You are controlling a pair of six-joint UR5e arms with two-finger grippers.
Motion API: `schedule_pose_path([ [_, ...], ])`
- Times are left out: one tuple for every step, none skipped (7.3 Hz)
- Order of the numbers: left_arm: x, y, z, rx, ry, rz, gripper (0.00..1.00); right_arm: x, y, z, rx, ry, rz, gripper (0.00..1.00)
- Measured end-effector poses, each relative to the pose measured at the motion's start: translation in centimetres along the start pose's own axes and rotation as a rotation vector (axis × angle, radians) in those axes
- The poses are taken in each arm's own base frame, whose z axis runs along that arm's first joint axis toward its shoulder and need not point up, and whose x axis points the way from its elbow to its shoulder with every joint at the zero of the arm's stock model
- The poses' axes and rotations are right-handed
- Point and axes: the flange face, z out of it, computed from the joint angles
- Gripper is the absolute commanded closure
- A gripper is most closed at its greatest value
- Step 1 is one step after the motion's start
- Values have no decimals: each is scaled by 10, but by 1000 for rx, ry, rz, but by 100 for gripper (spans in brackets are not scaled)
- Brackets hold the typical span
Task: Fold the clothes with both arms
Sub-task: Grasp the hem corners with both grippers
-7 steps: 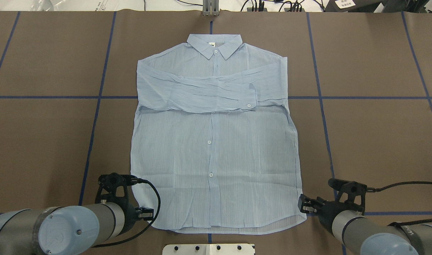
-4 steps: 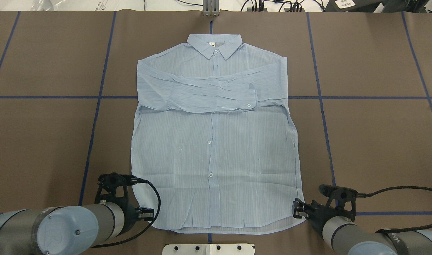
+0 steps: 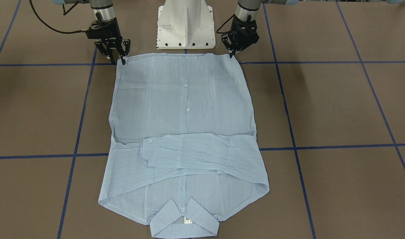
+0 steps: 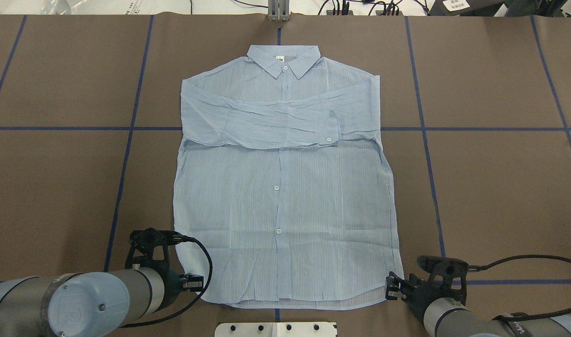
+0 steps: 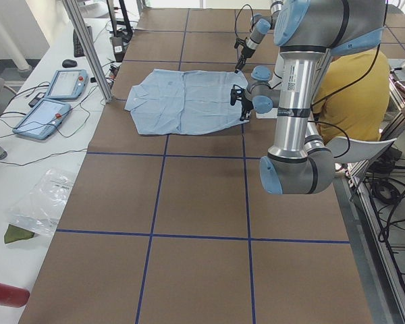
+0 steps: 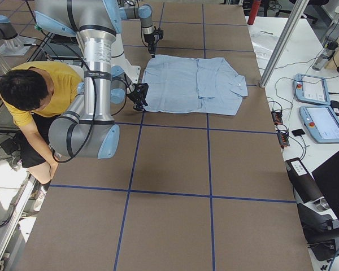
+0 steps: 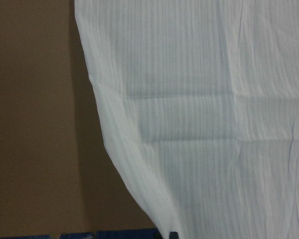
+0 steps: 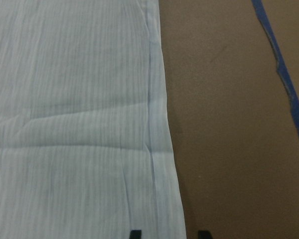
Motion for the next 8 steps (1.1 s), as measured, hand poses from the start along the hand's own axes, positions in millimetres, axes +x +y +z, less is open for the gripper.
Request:
schedule_pose_path([
  [0, 0, -1, 1, 3, 0, 100, 0, 2, 0, -2, 5, -6, 60],
  [0, -1, -3, 1, 5, -1, 100, 1, 4, 1, -2, 11, -12, 60],
  [1, -1, -4, 2, 7, -1, 100, 1, 6, 1, -3, 15, -16, 60],
  [1, -1, -5, 2, 8, -2, 100, 1, 7, 1, -5, 17, -19, 61],
  [1, -2, -5, 3, 8, -2, 100, 1, 8, 1, -6, 17, -20, 75],
  [1, -2, -5, 3, 8, -2, 100, 1, 8, 0, -7, 17, -21, 99],
  [1, -2, -5, 3, 8, -2, 100, 1, 9, 0, -8, 16, -22, 100],
  [1, -2, -5, 4, 9, -2, 100, 1, 9, 0, -8, 16, -22, 100],
])
